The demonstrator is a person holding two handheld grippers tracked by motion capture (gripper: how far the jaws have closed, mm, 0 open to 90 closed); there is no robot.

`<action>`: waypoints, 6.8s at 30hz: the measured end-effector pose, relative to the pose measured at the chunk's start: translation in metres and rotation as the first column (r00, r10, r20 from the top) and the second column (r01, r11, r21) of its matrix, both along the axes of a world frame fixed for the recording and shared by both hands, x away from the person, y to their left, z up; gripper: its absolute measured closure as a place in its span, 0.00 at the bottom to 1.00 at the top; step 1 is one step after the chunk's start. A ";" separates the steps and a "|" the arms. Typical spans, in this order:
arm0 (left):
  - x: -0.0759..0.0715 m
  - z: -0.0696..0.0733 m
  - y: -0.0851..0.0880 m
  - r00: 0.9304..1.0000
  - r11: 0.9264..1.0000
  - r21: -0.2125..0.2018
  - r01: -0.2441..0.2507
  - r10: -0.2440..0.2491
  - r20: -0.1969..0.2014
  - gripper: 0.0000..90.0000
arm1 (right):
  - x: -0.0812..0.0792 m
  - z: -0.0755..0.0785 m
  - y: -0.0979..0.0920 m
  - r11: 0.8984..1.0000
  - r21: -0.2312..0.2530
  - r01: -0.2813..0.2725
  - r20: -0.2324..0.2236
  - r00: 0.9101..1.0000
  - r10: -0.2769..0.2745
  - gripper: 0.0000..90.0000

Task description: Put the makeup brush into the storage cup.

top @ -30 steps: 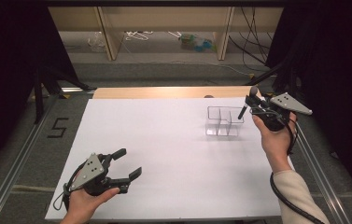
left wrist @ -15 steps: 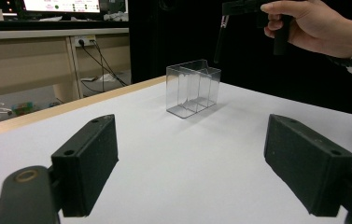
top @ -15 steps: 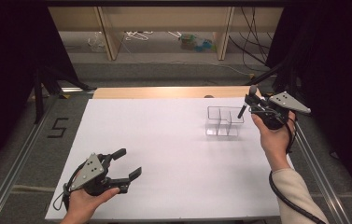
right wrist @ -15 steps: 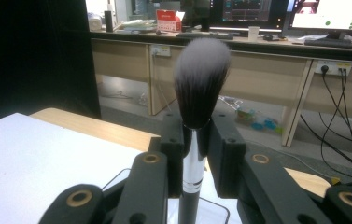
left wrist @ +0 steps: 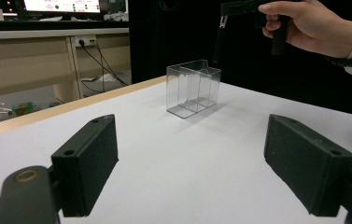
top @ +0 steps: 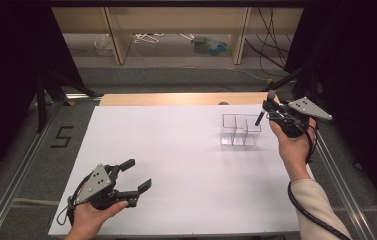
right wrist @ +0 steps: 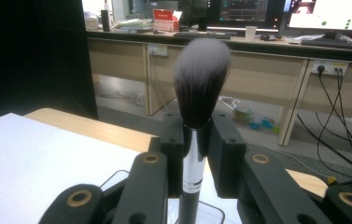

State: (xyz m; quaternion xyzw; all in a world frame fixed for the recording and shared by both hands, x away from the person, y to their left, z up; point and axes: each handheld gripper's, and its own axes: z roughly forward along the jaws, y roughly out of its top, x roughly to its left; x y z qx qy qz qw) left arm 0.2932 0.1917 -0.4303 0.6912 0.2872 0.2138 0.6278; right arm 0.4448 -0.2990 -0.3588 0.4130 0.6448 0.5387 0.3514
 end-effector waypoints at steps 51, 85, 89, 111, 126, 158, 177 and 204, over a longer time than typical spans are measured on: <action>0.002 -0.001 0.000 1.000 1.000 -0.015 0.005 -0.005 0.002 0.21 | 0.011 -0.005 0.002 1.000 -0.020 0.013 -0.016 1.000 -0.013 0.86; 0.001 0.000 0.002 1.000 1.000 0.003 -0.004 0.004 -0.002 0.20 | 0.019 -0.012 0.000 1.000 -0.015 0.024 -0.027 0.999 -0.025 0.86; 0.001 0.000 0.002 1.000 1.000 0.003 -0.003 0.003 -0.002 0.20 | 0.019 -0.012 -0.001 1.000 -0.019 0.025 -0.038 0.999 -0.025 0.86; 0.001 0.000 0.002 1.000 1.000 0.002 -0.003 0.003 -0.003 0.20 | 0.023 -0.018 -0.002 0.999 -0.027 0.033 -0.052 0.998 -0.034 0.86; 0.001 0.000 0.002 1.000 1.000 0.002 -0.003 0.003 -0.002 0.20 | 0.025 -0.023 0.001 0.999 -0.036 0.022 -0.060 0.998 -0.024 0.86; 0.001 -0.001 0.002 1.000 1.000 -0.008 -0.007 0.007 -0.011 0.20 | 0.029 -0.031 0.002 0.998 -0.052 0.021 -0.094 0.995 -0.026 0.86; 0.001 -0.001 0.001 1.000 1.000 -0.013 -0.011 0.011 -0.018 0.20 | 0.031 -0.036 0.002 0.998 -0.054 0.022 -0.100 0.995 -0.027 0.86; 0.001 0.000 0.002 1.000 1.000 -0.003 -0.007 0.007 -0.008 0.20 | 0.032 -0.042 0.003 0.998 -0.061 0.012 -0.135 0.991 -0.020 0.86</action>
